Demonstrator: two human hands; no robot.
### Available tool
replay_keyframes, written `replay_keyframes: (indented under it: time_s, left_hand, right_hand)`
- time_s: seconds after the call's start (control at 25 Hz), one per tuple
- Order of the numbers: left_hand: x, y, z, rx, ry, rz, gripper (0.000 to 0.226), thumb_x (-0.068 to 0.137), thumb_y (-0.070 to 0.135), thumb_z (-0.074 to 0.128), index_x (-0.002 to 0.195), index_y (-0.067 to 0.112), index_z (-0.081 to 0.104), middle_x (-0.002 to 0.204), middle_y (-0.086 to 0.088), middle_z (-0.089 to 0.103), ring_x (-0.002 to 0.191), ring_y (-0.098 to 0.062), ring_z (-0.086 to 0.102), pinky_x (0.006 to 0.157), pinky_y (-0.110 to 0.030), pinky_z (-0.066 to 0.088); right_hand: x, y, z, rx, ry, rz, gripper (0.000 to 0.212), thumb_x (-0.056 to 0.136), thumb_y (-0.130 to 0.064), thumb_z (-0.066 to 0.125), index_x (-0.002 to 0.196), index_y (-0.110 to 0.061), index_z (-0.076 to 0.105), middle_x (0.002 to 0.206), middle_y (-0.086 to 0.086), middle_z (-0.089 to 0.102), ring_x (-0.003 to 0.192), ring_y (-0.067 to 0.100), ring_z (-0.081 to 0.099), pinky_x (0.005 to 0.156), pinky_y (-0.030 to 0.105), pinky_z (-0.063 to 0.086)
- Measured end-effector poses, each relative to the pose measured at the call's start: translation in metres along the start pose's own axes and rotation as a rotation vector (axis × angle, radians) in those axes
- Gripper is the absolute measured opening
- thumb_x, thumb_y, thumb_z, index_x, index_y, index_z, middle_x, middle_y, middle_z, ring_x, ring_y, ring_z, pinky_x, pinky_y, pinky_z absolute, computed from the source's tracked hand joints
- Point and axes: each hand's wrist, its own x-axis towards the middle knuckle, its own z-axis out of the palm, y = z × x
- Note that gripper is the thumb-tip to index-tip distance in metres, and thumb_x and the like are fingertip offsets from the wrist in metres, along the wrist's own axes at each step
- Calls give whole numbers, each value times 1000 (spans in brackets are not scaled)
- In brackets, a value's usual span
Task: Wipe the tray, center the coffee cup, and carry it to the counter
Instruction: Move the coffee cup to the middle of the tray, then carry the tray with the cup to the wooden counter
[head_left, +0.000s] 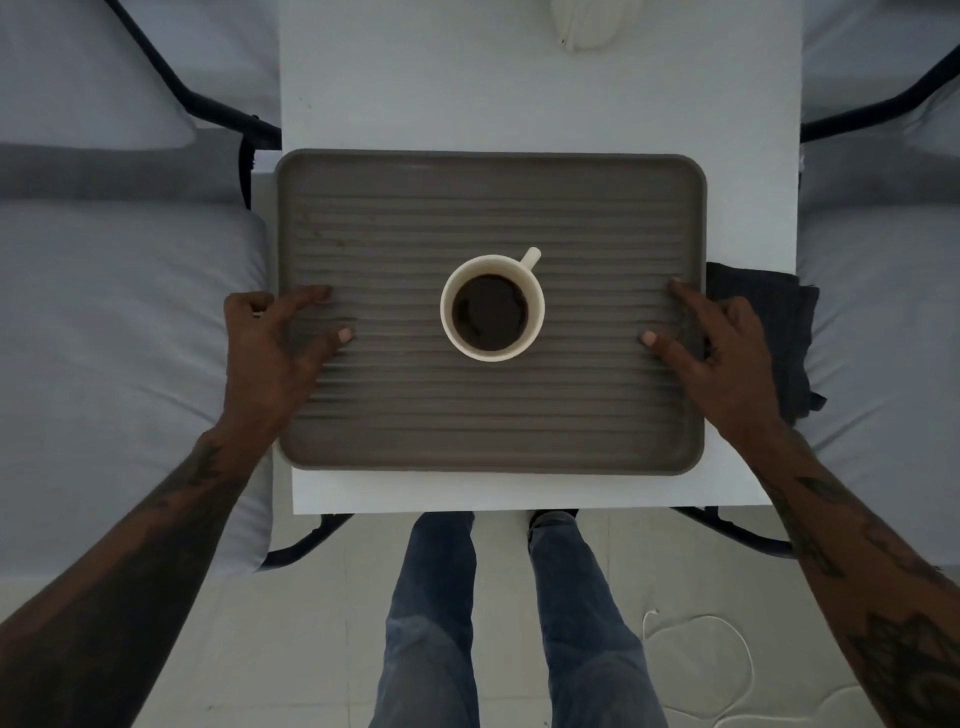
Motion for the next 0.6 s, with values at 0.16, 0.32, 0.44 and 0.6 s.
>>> replay_keyframes:
  time_s: [0.16, 0.32, 0.44, 0.6]
  left_hand:
    - [-9, 20, -37, -21, 40, 26, 50, 77, 28, 80, 124, 25, 64, 119, -4, 32, 112, -12, 37, 99, -17, 40]
    - [-22, 65, -108, -56, 97, 37, 52, 74, 26, 82, 124, 23, 65, 116, -5, 35, 103, -3, 36, 89, 6, 29]
    - [-42, 112, -174, -77, 143, 73, 52, 72, 24, 83, 121, 19, 68, 113, -9, 37, 97, -3, 36, 84, 11, 25]
    - [-81, 162, -247, -110, 216, 88, 57, 66, 47, 82, 116, 21, 71, 110, -13, 42, 96, -13, 43, 86, 8, 29]
  right_hand:
    - [-6, -38, -29, 87, 54, -3, 58, 86, -30, 71, 139, -21, 52, 105, 2, 40, 94, 3, 42, 86, -5, 32]
    - [-18, -96, -91, 98, 128, -66, 50, 84, -30, 71, 132, -20, 59, 103, 5, 43, 93, 12, 49, 84, -3, 34]
    - [-32, -144, -149, 109, 183, -132, 46, 82, -30, 72, 126, -23, 63, 100, 5, 46, 85, 0, 48, 81, -1, 36]
    - [-49, -197, -220, 119, 159, -238, 46, 78, -39, 70, 123, -31, 62, 95, 2, 45, 89, 2, 50, 77, 9, 38]
